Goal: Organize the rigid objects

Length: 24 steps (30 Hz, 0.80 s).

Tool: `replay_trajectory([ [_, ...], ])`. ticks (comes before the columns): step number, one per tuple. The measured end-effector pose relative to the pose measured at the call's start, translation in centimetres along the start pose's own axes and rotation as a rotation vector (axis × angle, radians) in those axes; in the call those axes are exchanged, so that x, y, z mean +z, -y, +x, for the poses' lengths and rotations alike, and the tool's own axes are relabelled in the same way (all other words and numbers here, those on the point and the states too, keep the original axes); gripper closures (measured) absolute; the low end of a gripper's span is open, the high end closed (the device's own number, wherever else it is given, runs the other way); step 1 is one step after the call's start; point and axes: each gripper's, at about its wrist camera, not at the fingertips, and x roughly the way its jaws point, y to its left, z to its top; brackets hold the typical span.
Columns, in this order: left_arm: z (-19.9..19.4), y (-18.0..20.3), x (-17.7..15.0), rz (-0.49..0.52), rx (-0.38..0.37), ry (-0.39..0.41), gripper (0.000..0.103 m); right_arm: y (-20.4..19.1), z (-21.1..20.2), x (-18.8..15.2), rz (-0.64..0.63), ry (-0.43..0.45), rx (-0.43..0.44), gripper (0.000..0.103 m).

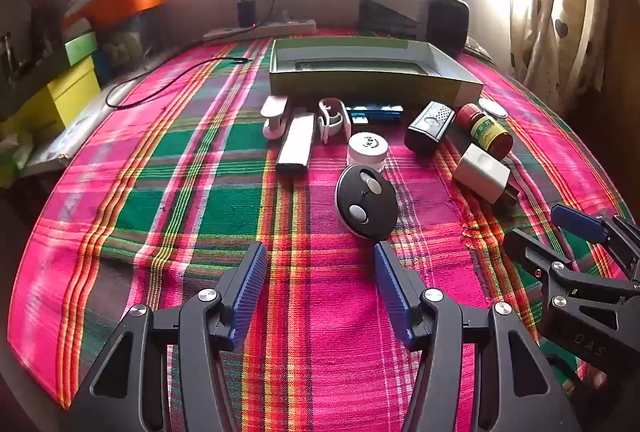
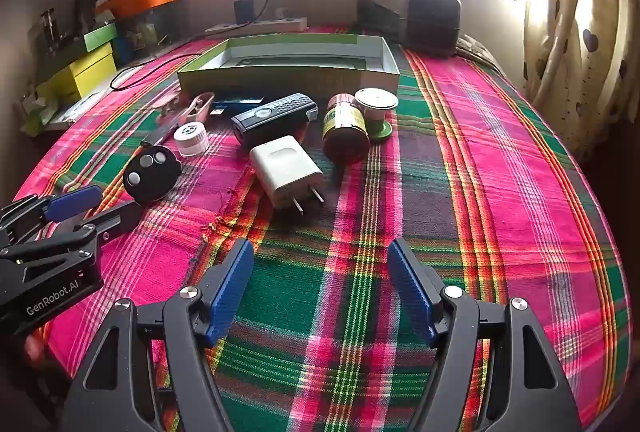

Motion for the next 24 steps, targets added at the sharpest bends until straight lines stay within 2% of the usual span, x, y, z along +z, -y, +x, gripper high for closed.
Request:
replay_trajectory([
  [24, 0.06, 0.34, 0.05, 0.007, 0.012, 0.004, 0.048, 0.02, 0.42, 0.65, -0.012, -0.005, 0.009, 0.033],
])
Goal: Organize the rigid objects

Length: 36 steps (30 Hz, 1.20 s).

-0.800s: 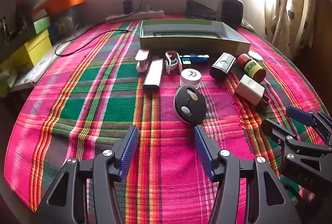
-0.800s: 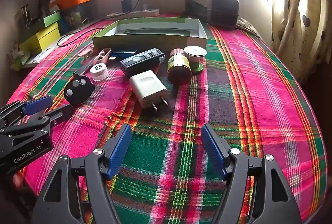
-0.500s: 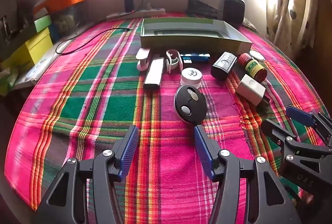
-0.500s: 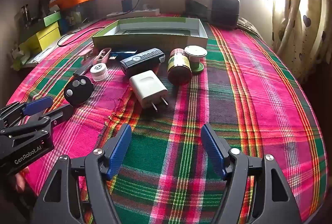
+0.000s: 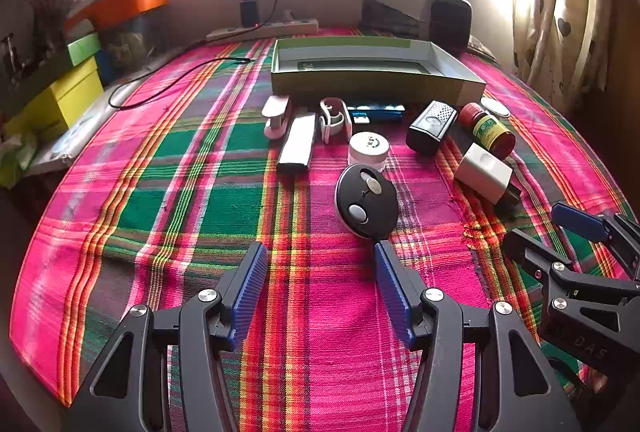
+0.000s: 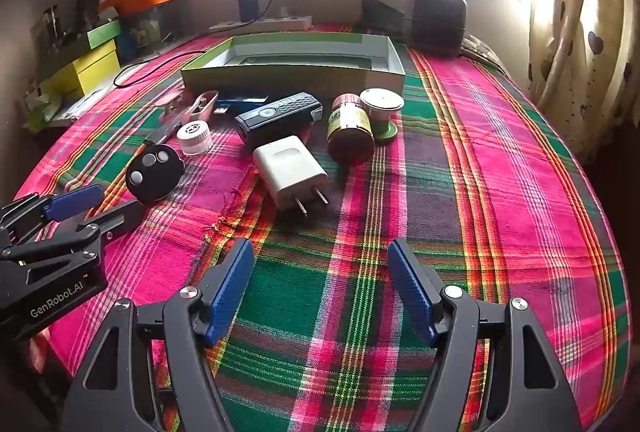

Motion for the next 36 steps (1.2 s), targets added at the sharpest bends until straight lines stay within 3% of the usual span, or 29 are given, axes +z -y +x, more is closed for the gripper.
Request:
replay_trajectory([
  [36, -0.15, 0.34, 0.13, -0.004, -0.005, -0.001, 0.048, -0.12, -0.05, -0.28, -0.008, -0.004, 0.007, 0.033],
])
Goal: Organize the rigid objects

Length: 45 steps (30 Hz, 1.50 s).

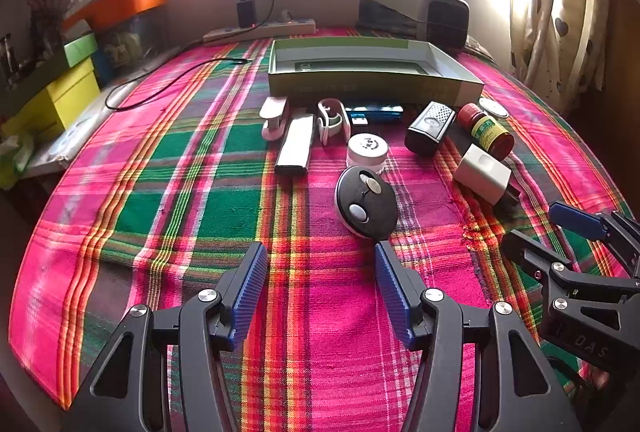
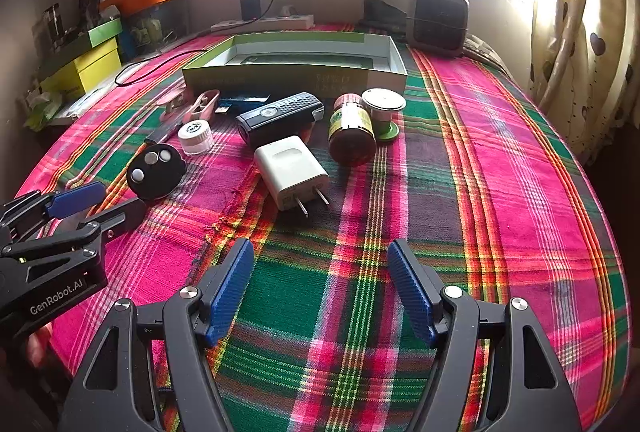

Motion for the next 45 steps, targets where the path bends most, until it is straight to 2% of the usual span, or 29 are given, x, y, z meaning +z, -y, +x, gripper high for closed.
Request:
replay_trajectory([
  [12, 0.5, -0.2, 0.4, 0.004, -0.026, -0.011, 0.049, -0.1, 0.4, 0.4, -0.026, -0.012, 0.021, 0.033],
  [21, 1.0, -0.8, 1.3, -0.010, -0.099, -0.031, 0.049, -0.4, 1.3, 1.7, -0.091, -0.045, 0.060, 0.033],
  [29, 1.5, -1.6, 2.3, -0.063, -0.209, -0.057, 0.049, -0.6, 2.9, 3.3, -0.139, -0.073, 0.112, 0.033],
  [45, 2.7, -1.8, 3.7, -0.086, -0.214, -0.067, 0.049, -1.0, 4.3, 5.0, -0.169, -0.095, 0.145, 0.033],
])
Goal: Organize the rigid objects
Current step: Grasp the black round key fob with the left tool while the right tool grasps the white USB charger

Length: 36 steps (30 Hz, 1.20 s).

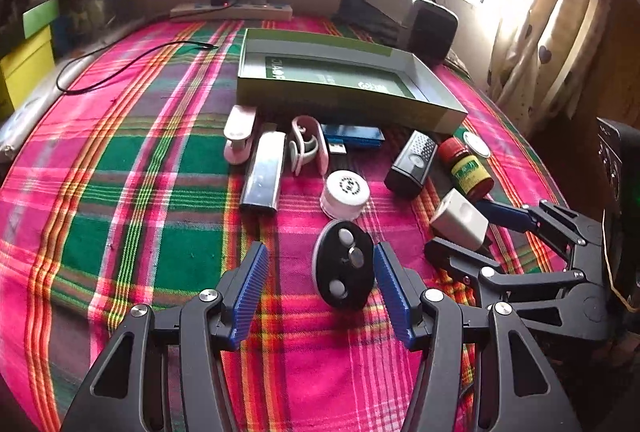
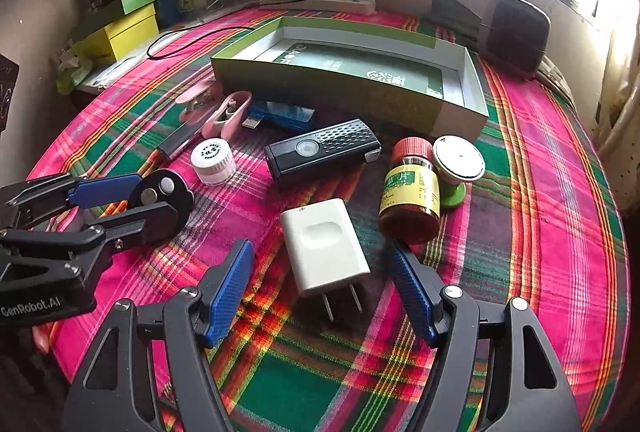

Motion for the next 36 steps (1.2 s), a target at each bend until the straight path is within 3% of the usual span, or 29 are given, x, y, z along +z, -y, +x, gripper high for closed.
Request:
replay_trajectory([
  [3, -0.04, 0.11, -0.06, 0.012, 0.007, 0.003, 0.051, 0.03, 0.08, 0.08, -0.001, 0.000, -0.001, 0.033],
  [7, -0.01, -0.10, 0.07, 0.010, 0.004, 0.001, 0.063, -0.02, 0.08, 0.12, 0.001, 0.001, 0.001, 0.034],
  [13, -0.04, 0.36, -0.14, 0.026, -0.021, -0.004, 0.075, 0.00, -0.05, 0.09, 0.005, 0.009, 0.000, 0.045],
  [20, 0.01, 0.68, -0.15, 0.033, -0.019, -0.001, 0.076, 0.43, -0.27, -0.01, 0.018, 0.017, -0.013, 0.067],
  [36, -0.24, 0.29, 0.78, 0.029, -0.021, 0.000, 0.078, 0.78, -0.81, 0.05, 0.036, 0.026, -0.017, 0.068],
])
